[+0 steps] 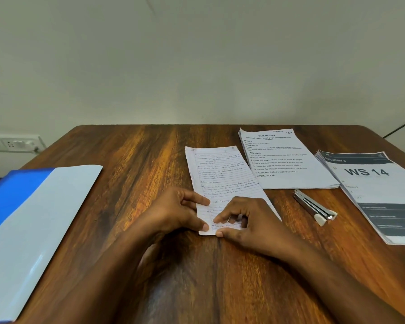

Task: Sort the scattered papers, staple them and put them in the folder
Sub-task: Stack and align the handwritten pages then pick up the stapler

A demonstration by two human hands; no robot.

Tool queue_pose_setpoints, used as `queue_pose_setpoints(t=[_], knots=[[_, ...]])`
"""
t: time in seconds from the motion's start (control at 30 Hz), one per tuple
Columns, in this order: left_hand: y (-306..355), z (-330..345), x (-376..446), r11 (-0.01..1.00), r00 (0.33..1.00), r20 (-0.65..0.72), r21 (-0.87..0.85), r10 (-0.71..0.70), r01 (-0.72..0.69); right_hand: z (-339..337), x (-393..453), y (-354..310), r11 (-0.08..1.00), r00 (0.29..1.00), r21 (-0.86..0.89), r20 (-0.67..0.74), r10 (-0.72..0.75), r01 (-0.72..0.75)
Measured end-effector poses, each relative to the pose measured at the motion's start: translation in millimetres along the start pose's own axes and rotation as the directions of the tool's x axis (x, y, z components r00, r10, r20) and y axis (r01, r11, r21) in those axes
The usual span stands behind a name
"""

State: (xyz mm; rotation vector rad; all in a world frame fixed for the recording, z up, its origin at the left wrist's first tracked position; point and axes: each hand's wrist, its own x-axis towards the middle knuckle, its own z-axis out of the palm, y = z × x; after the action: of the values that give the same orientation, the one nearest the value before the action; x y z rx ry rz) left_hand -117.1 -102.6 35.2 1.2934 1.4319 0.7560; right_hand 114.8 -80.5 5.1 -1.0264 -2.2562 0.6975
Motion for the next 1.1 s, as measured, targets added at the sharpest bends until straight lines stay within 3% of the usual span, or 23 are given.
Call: queue_pose_setpoints(t=[0.23,0.4,0.5,0.63,0.87,1.0,1.1], knots=[[-6,-3,4,0.939,0.996,-0.052,0.341,0.07,-0.048,1,0,-1,1.0,1.0,-0.005,-0.008,0.015,-0.015],[-3,0,2,0.747,0.963,-0.077,0.648,0.258,-0.149,2,1,-2,1.0,1.0,-0.016,-0.009,0.02,-0.02],[-3,3,1,0.73,0.952,0.016,0.638,0.306,-0.246,1,1,-1,1.0,1.0,-0.007,-0.01,0.025,-0.025],[-10,17,2,0.767,0.911,0.132,0.501,0.391,-0.402,-1,1,0,0.997,0.996,-0.007,-0.061,0.072,-0.073],[-14,20,7,0.828,0.911,0.175,0.38,0.374,-0.413,-15,1,-3,0.973,0.975,0.076,-0.032,0.221,-0.219],[-15,10,10,0.856,0.907,0.242,0.315,0.345,-0.41,-54,2,8,0.897,0.892,0.245,-0.177,0.415,-0.369],[-18,8,12,0.861,0.902,0.253,0.294,0.348,-0.415,-77,-3,24,0.839,0.782,0.202,-0.302,0.545,-0.506]])
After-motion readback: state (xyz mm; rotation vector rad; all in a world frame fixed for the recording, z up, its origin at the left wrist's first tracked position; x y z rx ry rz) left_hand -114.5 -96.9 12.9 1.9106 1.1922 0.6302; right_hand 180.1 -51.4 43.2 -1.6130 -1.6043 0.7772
